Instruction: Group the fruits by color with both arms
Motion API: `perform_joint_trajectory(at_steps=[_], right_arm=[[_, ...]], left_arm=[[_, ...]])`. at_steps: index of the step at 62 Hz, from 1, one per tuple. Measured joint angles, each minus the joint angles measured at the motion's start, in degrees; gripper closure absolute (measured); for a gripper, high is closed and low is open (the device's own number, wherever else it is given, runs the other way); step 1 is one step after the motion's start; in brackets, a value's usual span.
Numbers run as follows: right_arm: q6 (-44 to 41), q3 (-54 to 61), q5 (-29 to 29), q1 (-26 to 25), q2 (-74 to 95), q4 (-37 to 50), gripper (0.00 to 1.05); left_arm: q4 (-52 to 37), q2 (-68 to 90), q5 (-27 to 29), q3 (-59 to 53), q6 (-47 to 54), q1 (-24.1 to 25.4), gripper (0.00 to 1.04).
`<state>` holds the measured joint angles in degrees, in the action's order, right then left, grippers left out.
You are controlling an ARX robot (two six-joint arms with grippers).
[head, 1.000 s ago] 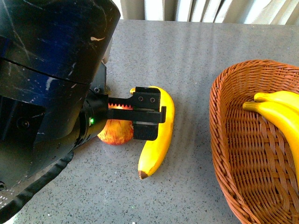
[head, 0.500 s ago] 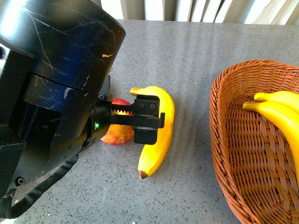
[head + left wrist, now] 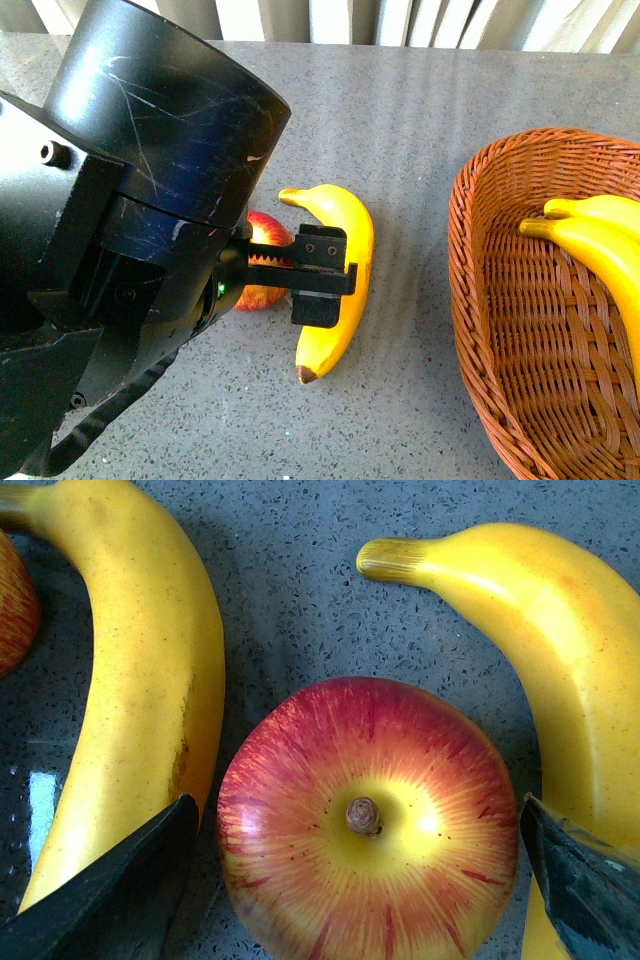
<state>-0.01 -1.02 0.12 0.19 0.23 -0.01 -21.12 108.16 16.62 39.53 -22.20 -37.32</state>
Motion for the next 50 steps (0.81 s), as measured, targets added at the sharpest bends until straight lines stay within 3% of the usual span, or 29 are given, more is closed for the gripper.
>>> perform_joint_trajectory(at_steps=[8,14,20,50], right_arm=[[0.00,0.00,0.00,0.00,0.00,0.00,0.09],[0.00,0.00,0.00,0.00,0.00,0.00,0.09],[0.00,0.00,0.00,0.00,0.00,0.00,0.09],[0.00,0.00,0.00,0.00,0.00,0.00,0.09]], left_arm=[[0.00,0.02,0.04,0.00,0.00,-0.13,0.10],[-0.26,0.07,0.17,0.00,-0.02,-0.42,0.27],[-0.31,0.07,0.26,0.00,-0.02,-0.63,0.34],[1.84,-10.21,-0.02,-1.53,0.39,-1.95,0.34]])
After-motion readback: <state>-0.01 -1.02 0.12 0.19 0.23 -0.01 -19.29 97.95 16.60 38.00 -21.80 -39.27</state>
